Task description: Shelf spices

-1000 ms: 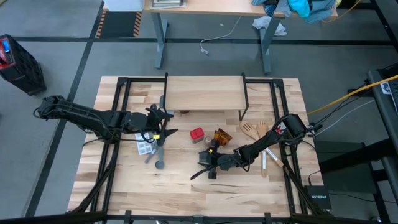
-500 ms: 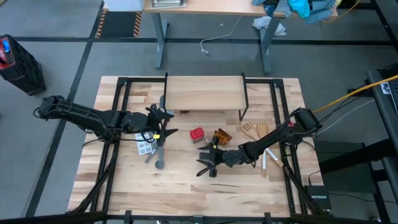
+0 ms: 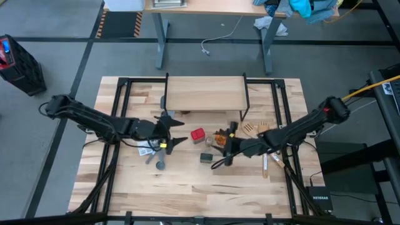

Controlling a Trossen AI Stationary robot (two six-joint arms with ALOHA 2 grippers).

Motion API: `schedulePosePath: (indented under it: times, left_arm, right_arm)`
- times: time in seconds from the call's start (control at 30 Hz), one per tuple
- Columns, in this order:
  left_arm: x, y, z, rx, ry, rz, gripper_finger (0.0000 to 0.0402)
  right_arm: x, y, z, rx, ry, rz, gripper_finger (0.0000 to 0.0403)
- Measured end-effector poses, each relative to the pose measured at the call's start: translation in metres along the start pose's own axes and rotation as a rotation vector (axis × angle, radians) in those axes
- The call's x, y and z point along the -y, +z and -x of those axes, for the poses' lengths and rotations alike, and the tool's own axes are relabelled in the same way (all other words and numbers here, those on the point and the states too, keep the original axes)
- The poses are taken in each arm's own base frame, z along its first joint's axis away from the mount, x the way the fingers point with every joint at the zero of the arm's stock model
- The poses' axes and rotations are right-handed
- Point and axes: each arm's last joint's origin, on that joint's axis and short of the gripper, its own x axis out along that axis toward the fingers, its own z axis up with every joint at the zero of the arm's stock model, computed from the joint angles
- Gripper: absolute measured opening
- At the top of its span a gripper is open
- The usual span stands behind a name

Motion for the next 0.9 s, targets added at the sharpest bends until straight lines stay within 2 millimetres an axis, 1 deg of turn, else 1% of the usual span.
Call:
schedulePosePath:
  times: [0.17,0.3,0.37,0.47,0.77,0.9]
  left_arm:
    - [0.005,-0.016,-0.027,0.007,0.012,-0.043,0.0329]
    - [-0.001,-0.027,-0.045,-0.025,0.054,-0.051,0.0329]
    - [-0.005,-0.027,-0.053,-0.040,0.060,-0.048,0.0329]
    - [-0.010,-0.022,-0.067,-0.052,0.023,-0.034,0.0329]
    - [-0.030,-0.011,-0.104,-0.080,-0.055,-0.026,0.0329]
    - [-0.036,-0.014,-0.121,-0.109,-0.092,-0.018,0.0329]
  right_arm:
    - [0.018,0.004,0.023,-0.029,-0.035,0.020,0.0246]
    - [0.029,0.003,0.036,-0.057,-0.069,0.039,0.0246]
    - [0.033,0.004,0.041,-0.058,-0.072,0.040,0.0246]
    - [0.036,0.003,0.045,-0.070,-0.080,0.051,0.0246]
    - [0.039,-0.006,0.047,-0.152,-0.171,0.126,0.0246]
    - [0.040,-0.008,0.048,-0.170,-0.185,0.142,0.0246]
